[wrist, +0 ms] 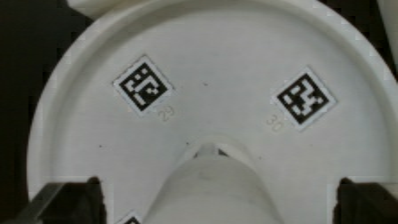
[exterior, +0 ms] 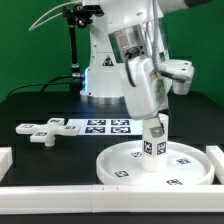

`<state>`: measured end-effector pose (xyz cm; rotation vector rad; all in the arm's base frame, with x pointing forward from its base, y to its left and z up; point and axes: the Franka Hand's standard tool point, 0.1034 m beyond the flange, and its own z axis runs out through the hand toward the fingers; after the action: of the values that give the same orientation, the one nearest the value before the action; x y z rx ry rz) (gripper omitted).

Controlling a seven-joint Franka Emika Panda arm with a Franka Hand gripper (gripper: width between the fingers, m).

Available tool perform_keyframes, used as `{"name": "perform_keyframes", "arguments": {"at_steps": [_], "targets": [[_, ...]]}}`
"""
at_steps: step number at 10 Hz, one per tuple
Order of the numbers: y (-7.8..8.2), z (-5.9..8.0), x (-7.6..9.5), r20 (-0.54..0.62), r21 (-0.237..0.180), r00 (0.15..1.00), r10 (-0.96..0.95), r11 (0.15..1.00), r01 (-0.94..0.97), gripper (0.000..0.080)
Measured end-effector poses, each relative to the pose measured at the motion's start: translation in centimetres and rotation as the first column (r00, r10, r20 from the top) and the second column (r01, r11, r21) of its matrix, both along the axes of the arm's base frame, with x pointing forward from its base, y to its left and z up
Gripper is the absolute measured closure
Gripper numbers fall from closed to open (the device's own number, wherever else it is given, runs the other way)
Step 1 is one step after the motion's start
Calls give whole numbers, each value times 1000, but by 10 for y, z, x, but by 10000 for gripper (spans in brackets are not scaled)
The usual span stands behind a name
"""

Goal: Assemble round table

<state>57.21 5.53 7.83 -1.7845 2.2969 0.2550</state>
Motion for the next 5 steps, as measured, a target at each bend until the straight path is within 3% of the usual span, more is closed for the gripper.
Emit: {"name": "perform_keyframes", "arguments": {"at_steps": [3, 5], "targets": [[1, 0, -1, 54, -25, 969, 240, 971, -239, 151], [12, 6, 0, 37, -72, 844, 536, 844, -532, 151]]}}
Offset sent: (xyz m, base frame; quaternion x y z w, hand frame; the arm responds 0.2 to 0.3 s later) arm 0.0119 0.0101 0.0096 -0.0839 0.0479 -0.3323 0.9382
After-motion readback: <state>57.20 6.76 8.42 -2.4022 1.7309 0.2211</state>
